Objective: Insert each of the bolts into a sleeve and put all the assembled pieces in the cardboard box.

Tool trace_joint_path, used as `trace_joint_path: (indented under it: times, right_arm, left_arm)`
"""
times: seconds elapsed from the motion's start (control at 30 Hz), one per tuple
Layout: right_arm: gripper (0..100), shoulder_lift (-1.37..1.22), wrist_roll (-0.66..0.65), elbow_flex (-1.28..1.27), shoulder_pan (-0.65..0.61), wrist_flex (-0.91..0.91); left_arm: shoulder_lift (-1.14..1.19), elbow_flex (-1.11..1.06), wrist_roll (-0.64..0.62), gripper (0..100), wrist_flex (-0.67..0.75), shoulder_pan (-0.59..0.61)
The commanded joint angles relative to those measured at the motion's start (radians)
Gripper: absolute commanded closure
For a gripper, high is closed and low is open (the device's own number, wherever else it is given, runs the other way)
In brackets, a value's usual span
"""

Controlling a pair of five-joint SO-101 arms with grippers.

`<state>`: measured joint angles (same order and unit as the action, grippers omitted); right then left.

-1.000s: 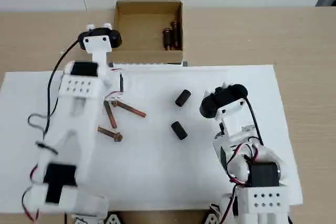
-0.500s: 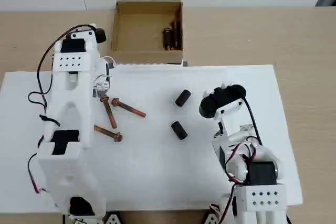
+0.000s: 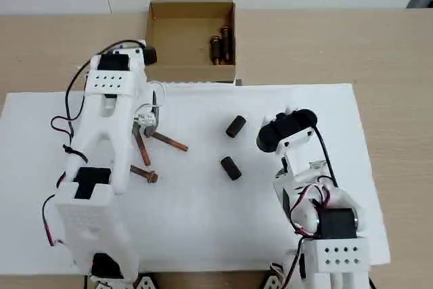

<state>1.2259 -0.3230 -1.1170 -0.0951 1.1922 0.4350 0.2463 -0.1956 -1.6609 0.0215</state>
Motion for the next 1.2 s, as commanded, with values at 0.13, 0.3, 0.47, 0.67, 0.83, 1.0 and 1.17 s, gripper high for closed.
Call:
trace_joint_path:
  times: [0.13,0.3,0.47,0.67,0.83,1.0,1.17]
  right_arm:
    - [99.5,0.005,-0.002,0.006,0.01,-0.019]
    - [99.5,0.005,-0.002,0.006,0.01,-0.016]
    - [99.5,0.005,-0.002,0.006,0.007,-0.019]
    - [99.5,0.005,-0.002,0.006,0.005,-0.021]
    - [99.5,0.005,-0.002,0.006,0.005,-0.021]
    - [99.5,0.005,-0.002,0.006,0.005,-0.021]
    - [99.5,0.005,-0.002,0.006,0.005,-0.019]
  left_arm:
    - [-0.015,0.001,0.0,95,0.0,0.002]
    - [-0.009,0.001,0.0,95,0.002,0.005]
    - [-0.008,-0.004,0.0,95,0.035,0.055]
    - [-0.008,-0.004,0.005,95,0.049,0.054]
    - [0.014,-0.004,0.006,94,0.068,0.052]
    - [0.106,-0.002,0.006,94,0.072,0.052]
    - [0.118,0.002,0.006,94,0.1,0.058]
